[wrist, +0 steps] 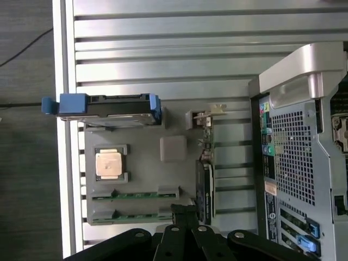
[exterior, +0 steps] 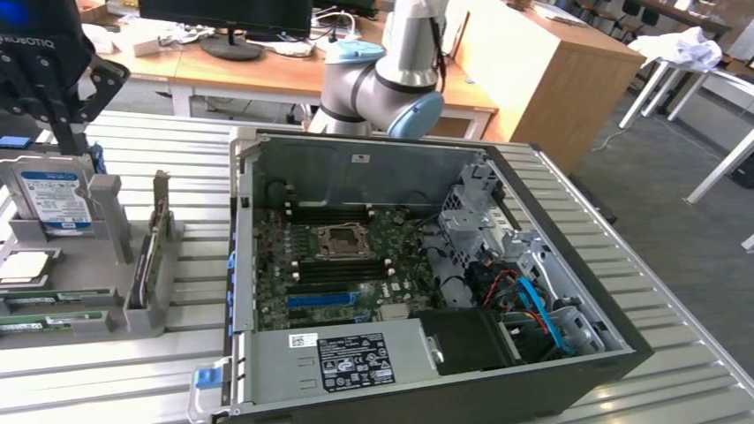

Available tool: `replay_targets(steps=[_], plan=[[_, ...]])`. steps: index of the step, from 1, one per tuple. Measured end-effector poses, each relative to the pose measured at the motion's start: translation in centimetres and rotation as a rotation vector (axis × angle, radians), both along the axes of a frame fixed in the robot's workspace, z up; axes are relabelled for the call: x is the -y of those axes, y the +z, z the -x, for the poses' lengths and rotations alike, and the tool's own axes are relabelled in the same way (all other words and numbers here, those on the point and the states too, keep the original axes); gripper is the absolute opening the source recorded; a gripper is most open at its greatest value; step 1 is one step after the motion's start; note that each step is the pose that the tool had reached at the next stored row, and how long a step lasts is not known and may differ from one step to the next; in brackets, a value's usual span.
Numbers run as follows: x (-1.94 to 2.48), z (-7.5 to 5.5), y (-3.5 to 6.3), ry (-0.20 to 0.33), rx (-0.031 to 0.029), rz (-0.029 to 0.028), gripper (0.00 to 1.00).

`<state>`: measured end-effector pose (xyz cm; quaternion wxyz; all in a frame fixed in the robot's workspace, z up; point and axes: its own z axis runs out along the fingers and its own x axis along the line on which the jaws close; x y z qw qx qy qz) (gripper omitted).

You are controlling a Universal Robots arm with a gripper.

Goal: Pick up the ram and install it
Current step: 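Reach for the ram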

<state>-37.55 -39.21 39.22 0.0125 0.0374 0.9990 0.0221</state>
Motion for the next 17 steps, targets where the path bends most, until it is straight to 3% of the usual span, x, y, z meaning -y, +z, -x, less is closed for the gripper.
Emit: replay_targets(steps=[17], plan=[[-0.07, 4.1, -0.09, 0.000, -0.0002, 0.0000, 0.11]])
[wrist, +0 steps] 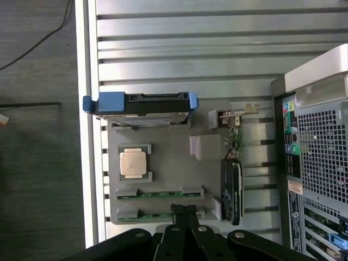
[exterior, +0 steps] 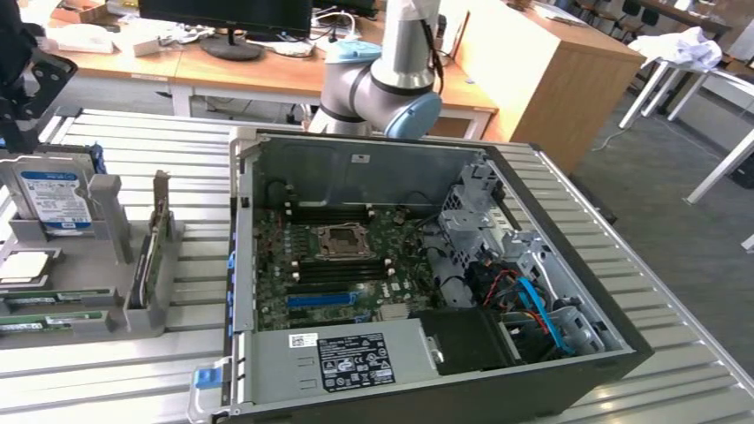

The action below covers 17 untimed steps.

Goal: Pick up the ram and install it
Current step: 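Reach for the ram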

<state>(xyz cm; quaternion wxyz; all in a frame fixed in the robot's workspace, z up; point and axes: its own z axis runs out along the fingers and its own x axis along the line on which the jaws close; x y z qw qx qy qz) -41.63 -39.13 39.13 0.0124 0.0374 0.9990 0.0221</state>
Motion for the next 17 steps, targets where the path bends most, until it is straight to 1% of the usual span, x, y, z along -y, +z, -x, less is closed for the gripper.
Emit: replay_targets(steps=[3, 12, 17], plan=[[-0.01, 0.59, -0.03, 0.000, -0.0004, 0.0000, 0.11], [0.03, 0.65, -0.02, 0.000, -0.0010, 0.0001, 0.11], [0.67, 0.64, -0.03, 0.000, -0.0007, 0.0000, 0.11]])
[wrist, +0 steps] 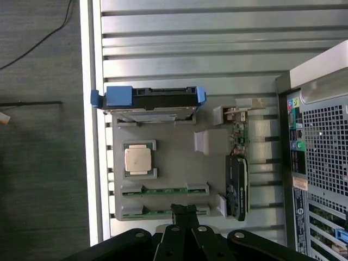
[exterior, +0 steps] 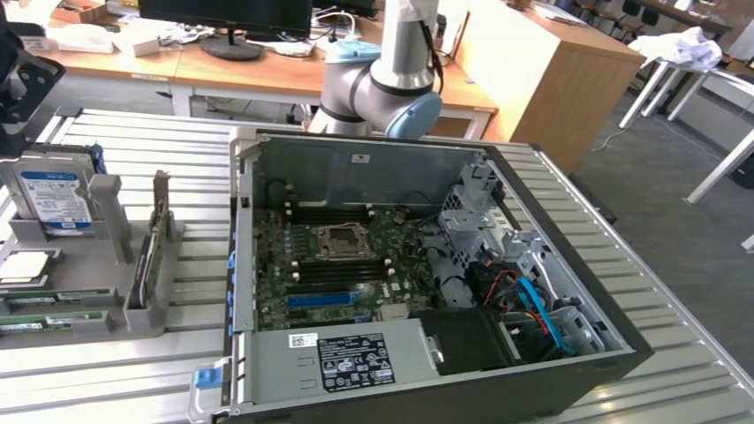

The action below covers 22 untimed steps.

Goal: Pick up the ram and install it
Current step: 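Reach for the ram, then pick up the ram and move it above insertion slot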

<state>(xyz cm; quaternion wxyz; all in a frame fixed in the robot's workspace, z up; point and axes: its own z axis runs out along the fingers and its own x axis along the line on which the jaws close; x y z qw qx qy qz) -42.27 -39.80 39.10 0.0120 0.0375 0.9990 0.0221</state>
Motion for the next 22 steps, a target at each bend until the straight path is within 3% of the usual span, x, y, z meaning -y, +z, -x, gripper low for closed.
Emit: replay_targets(steps=[13, 15, 22], plan=[[2.43, 0.0, 0.00, 0.000, 0.0000, 0.0000, 0.11], [2.62, 0.0, 0.00, 0.000, -0.0001, 0.0000, 0.11], [2.65, 0.0, 0.00, 0.000, 0.0000, 0.0000, 0.11]])
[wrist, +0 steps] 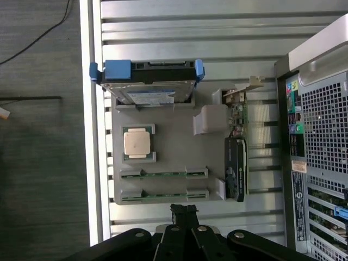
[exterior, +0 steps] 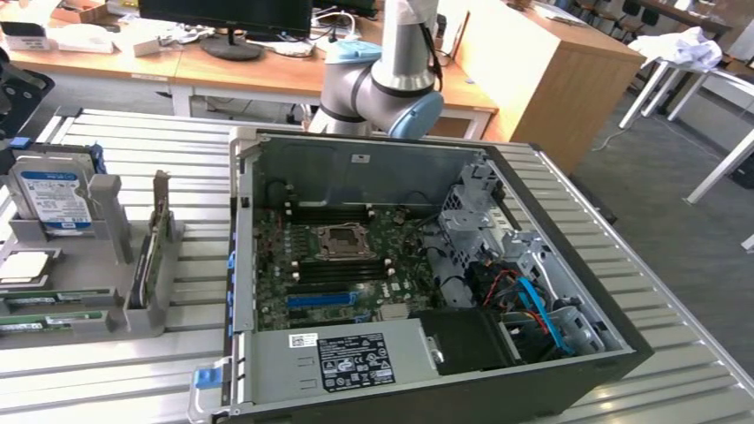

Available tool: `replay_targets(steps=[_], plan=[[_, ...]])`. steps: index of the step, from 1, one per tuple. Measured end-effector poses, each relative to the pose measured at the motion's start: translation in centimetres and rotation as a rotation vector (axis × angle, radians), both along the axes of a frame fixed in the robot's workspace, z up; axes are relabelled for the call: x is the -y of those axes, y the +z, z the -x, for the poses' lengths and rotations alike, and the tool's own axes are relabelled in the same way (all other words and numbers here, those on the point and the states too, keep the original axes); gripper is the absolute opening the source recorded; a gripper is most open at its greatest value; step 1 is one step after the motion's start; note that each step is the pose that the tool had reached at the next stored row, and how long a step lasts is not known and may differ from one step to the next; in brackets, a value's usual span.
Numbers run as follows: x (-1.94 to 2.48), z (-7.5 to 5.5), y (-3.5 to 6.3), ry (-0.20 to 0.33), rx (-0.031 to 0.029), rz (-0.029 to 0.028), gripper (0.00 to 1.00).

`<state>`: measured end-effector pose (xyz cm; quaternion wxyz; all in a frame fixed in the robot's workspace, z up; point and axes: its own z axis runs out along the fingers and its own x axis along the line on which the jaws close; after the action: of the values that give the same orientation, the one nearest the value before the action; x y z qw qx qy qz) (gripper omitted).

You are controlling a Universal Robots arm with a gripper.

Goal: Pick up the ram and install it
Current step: 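Pick up the ram and move it above insertion slot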

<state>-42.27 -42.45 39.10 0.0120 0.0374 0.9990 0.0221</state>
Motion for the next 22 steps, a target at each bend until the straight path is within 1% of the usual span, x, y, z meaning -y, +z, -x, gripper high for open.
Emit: replay_targets(steps=[10, 12, 22], plan=[[-0.01, 0.00, 0.00, 0.005, 0.0001, 0.0000, 0.11], [-0.01, 0.02, 0.00, 0.031, 0.0000, 0.0000, 0.11], [-0.02, 0.02, -0.07, 0.214, 0.0001, 0.0000, 0.11]])
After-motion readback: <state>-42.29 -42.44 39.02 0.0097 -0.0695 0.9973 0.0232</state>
